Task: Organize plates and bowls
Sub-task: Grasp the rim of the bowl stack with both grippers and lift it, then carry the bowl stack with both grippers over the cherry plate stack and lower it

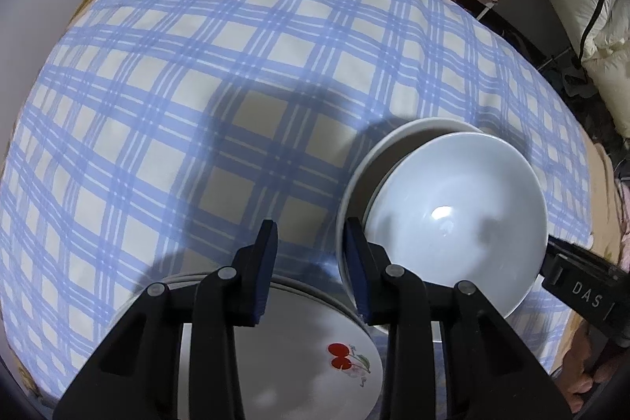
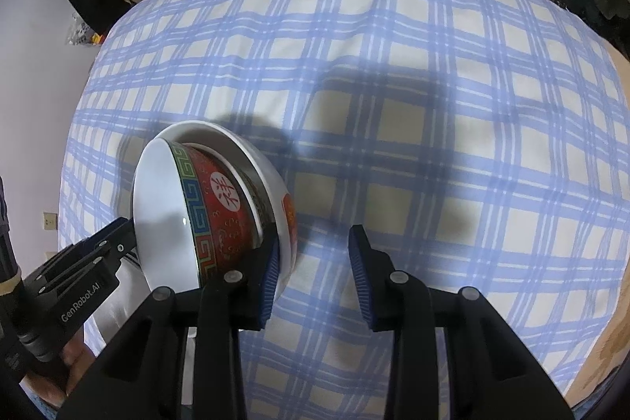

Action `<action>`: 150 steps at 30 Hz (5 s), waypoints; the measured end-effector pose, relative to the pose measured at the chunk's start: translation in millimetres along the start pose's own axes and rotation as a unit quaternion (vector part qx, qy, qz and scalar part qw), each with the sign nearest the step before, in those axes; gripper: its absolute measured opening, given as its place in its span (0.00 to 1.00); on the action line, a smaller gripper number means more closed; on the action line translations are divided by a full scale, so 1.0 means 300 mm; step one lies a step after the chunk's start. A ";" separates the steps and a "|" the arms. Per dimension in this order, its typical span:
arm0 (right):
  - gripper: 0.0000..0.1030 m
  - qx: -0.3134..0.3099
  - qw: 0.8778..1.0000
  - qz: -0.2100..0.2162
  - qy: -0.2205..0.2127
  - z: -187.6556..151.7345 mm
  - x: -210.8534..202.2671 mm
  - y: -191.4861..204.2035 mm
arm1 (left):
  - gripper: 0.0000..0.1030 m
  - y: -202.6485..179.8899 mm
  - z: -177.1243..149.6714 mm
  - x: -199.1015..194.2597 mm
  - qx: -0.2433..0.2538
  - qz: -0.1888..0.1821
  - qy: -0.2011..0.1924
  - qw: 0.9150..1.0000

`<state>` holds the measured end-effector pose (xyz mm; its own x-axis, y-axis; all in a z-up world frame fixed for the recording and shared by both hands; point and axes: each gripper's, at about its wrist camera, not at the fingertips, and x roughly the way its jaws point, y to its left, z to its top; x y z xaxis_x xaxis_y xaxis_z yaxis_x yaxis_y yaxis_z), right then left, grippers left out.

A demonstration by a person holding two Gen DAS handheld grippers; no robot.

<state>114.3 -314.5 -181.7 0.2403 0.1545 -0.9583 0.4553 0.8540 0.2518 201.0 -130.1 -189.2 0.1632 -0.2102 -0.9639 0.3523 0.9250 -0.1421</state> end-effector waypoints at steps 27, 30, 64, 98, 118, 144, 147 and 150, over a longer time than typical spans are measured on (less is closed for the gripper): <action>0.08 -0.017 1.000 0.006 -0.018 0.000 0.001 0.023 | 0.22 0.027 0.018 0.032 -0.041 -0.047 0.030 0.998; 0.08 -0.017 1.000 0.003 -0.021 0.000 0.000 0.021 | 0.12 0.003 0.016 0.030 -0.027 -0.040 0.026 0.999; 0.08 -0.017 0.997 0.005 -0.071 -0.029 -0.035 0.037 | 0.03 -0.065 -0.005 -0.033 -0.007 -0.015 -0.005 1.000; 0.09 0.018 0.997 0.041 -0.067 -0.068 -0.060 -0.015 | 0.05 -0.071 0.008 -0.073 -0.017 -0.042 0.013 0.999; 0.09 -0.016 0.992 0.064 -0.109 -0.208 -0.238 0.199 | 0.05 0.097 -0.158 -0.349 -0.059 -0.025 -0.043 0.997; 0.08 -0.102 0.991 0.061 -0.064 -0.324 -0.026 0.392 | 0.17 0.361 -0.352 -0.234 -0.133 0.012 -0.014 0.991; 0.08 -0.102 0.990 0.069 -0.067 -0.339 -0.055 0.373 | 0.20 0.347 -0.366 -0.276 -0.123 0.025 -0.029 0.992; 0.12 -0.122 0.987 0.059 -0.081 -0.348 -0.103 0.376 | 0.21 0.322 -0.385 -0.343 -0.107 0.067 -0.058 0.990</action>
<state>68.7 -170.9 -137.8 0.4220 0.1961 -0.8851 0.2009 0.9318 0.3022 111.8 17.5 -129.7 0.3033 -0.1051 -0.9471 0.1196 0.9902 -0.0716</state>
